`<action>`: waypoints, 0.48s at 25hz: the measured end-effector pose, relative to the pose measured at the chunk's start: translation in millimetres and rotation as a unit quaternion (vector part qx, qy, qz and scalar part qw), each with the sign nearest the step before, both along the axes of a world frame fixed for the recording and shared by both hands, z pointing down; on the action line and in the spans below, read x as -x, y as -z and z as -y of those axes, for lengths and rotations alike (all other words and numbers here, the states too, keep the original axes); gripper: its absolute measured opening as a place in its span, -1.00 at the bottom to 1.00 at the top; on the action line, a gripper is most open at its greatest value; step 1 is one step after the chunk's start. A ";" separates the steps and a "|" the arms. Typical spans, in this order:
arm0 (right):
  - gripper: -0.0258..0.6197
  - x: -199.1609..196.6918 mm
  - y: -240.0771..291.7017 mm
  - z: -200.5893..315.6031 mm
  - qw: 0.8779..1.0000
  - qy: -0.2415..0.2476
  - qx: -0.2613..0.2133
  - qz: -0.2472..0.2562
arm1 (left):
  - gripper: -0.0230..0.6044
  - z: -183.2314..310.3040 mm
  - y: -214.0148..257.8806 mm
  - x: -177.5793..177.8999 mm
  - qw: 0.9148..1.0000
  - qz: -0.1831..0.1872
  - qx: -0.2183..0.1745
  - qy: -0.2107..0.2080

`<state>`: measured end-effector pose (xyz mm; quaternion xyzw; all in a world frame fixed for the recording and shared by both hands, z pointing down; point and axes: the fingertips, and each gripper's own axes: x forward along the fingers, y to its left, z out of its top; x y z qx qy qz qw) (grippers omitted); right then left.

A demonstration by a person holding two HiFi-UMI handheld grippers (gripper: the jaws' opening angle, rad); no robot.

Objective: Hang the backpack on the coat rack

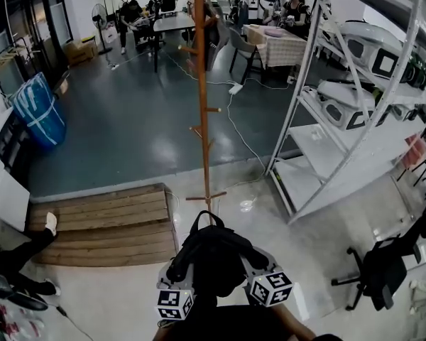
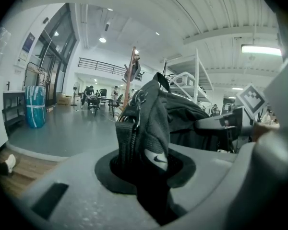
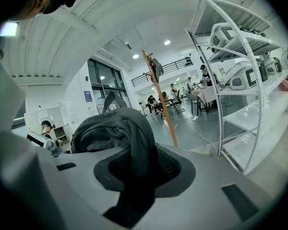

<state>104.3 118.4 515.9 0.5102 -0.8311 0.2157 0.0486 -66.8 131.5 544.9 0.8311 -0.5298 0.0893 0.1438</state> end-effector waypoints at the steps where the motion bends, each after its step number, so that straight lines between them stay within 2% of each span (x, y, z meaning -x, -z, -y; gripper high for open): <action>1: -0.64 5.0 0.2 6.7 1.000 -0.001 0.000 0.001 | -0.58 7.2 0.6 5.1 1.000 0.001 -0.001 -0.001; 12: -0.64 52.2 1.4 65.0 1.000 -0.026 -0.002 0.009 | -0.58 76.2 5.6 52.8 0.999 0.006 -0.008 -0.030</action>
